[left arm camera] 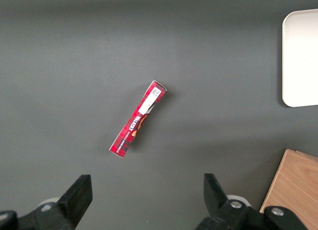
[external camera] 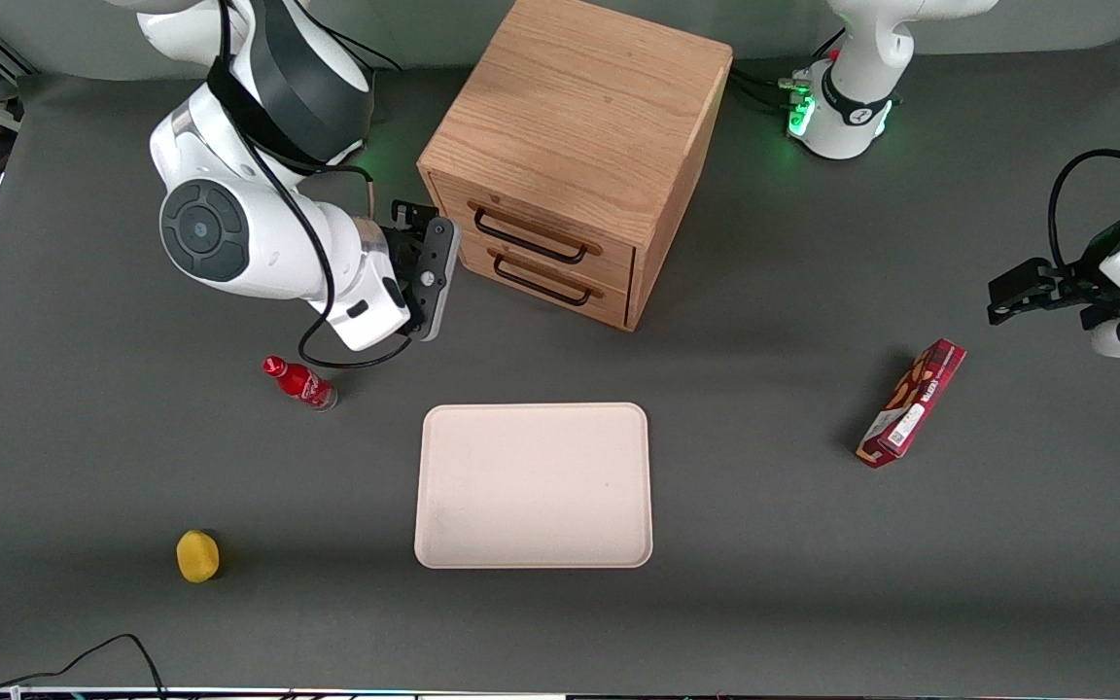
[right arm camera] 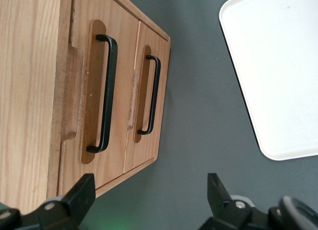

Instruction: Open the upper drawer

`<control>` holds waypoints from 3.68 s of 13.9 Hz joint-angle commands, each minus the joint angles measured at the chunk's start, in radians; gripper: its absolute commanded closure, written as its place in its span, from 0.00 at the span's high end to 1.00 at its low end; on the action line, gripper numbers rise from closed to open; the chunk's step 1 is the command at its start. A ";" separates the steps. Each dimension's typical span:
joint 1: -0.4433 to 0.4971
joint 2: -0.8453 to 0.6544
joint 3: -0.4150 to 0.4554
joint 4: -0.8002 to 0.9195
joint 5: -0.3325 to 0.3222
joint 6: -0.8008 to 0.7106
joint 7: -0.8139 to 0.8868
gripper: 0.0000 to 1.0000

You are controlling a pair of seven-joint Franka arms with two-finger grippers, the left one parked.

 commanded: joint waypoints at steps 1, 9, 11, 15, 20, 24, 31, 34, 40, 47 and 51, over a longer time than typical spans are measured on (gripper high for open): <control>0.012 0.041 -0.001 0.037 0.022 -0.021 -0.053 1.00; 0.087 0.088 0.014 0.026 0.059 0.040 -0.004 1.00; 0.099 0.101 0.014 0.026 0.061 0.052 -0.004 1.00; 0.127 0.121 0.014 0.024 0.059 0.083 0.042 1.00; 0.142 0.127 0.015 -0.002 0.062 0.115 0.046 1.00; 0.145 0.136 0.017 -0.005 0.062 0.128 0.054 1.00; 0.179 0.131 0.017 -0.060 0.053 0.174 0.060 1.00; 0.177 0.133 0.017 -0.060 0.045 0.183 0.059 1.00; 0.179 0.131 0.017 -0.098 0.027 0.226 0.059 1.00; 0.179 0.139 0.017 -0.112 0.016 0.258 0.059 1.00; 0.167 0.141 0.015 -0.108 -0.010 0.258 0.054 1.00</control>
